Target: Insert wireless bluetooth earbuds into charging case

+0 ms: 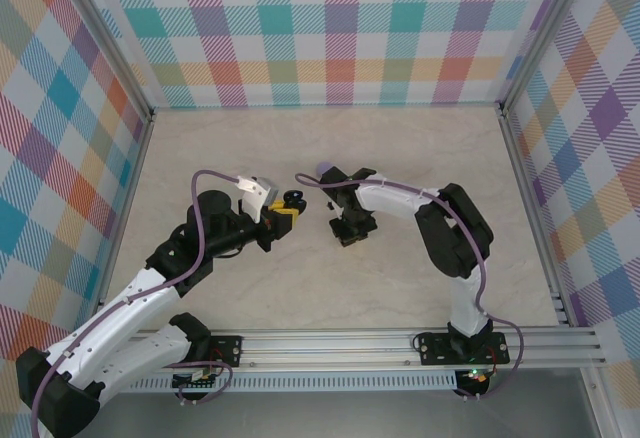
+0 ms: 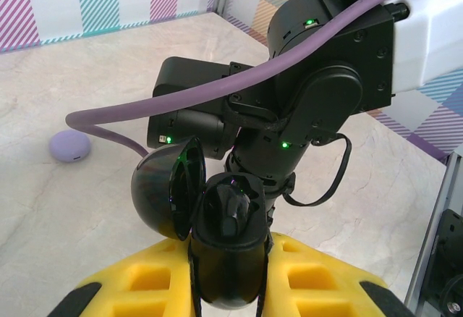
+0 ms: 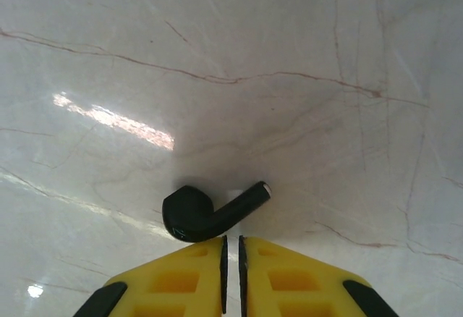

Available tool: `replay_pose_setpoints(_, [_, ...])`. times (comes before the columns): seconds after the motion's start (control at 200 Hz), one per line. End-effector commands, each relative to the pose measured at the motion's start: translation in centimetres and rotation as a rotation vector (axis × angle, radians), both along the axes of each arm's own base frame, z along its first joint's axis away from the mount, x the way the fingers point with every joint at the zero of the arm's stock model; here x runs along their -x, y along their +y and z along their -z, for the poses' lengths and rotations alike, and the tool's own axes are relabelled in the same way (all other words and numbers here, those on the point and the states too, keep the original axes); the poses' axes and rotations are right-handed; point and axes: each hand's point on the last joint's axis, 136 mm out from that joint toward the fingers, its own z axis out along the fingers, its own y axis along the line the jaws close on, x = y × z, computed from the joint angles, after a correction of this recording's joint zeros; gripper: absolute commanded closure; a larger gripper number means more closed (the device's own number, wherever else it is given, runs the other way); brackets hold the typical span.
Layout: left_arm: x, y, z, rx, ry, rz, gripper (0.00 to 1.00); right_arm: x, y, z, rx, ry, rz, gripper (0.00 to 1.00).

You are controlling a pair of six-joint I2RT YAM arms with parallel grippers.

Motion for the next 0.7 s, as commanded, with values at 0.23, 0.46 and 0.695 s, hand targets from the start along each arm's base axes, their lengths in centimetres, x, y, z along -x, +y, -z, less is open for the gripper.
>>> replay_pose_setpoints(0.23, [0.3,-0.5,-1.7,0.028,-0.025,0.024,0.81,-0.2,3.1,0.0,-0.139,0.048,0.073,0.81])
replay_pose_setpoints(0.46, [0.3,-0.5,-1.8,0.032,-0.028,0.025,0.82,-1.0,4.4,-2.9,-0.244,-0.023,0.054,0.74])
replay_pose_setpoints(0.695, [0.3,-0.5,-2.0,0.031,-0.031,0.025,0.81,-1.9,2.8,-4.4,-0.22,-0.097,0.02,0.61])
